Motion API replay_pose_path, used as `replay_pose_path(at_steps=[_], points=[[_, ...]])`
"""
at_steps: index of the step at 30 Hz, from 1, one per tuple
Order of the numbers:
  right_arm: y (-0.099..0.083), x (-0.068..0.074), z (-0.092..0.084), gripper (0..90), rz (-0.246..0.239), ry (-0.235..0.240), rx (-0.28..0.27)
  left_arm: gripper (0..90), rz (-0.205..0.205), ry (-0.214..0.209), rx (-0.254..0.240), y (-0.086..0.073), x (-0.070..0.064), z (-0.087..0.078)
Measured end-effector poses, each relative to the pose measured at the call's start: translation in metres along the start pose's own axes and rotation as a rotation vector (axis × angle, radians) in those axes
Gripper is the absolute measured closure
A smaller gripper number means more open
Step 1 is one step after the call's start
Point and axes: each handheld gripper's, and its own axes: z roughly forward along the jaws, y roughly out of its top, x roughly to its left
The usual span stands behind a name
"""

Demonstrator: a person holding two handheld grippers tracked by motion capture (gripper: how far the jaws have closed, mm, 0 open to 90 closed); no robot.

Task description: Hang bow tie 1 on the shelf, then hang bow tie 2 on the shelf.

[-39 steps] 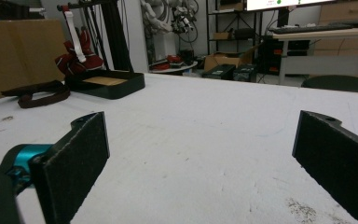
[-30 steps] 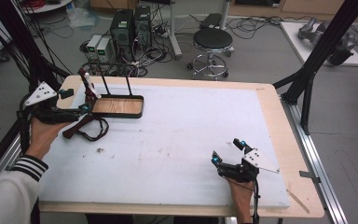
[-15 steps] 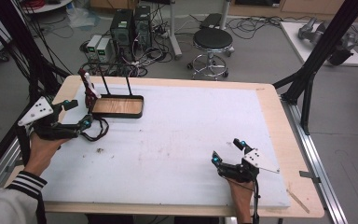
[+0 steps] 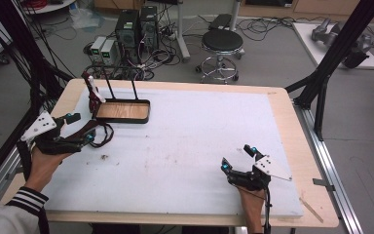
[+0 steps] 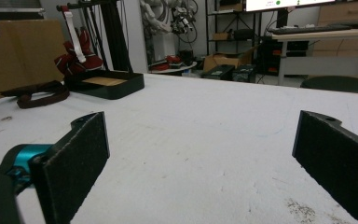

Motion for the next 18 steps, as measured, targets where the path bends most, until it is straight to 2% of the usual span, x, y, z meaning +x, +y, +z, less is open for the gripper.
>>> replay_pose_path(at_steps=[18], points=[[-0.0002,0.0002,-0.0008,2.8,0.014,-0.001,0.000,14.4,0.012,0.012,0.015,0.0058,-0.0001,-0.0001]])
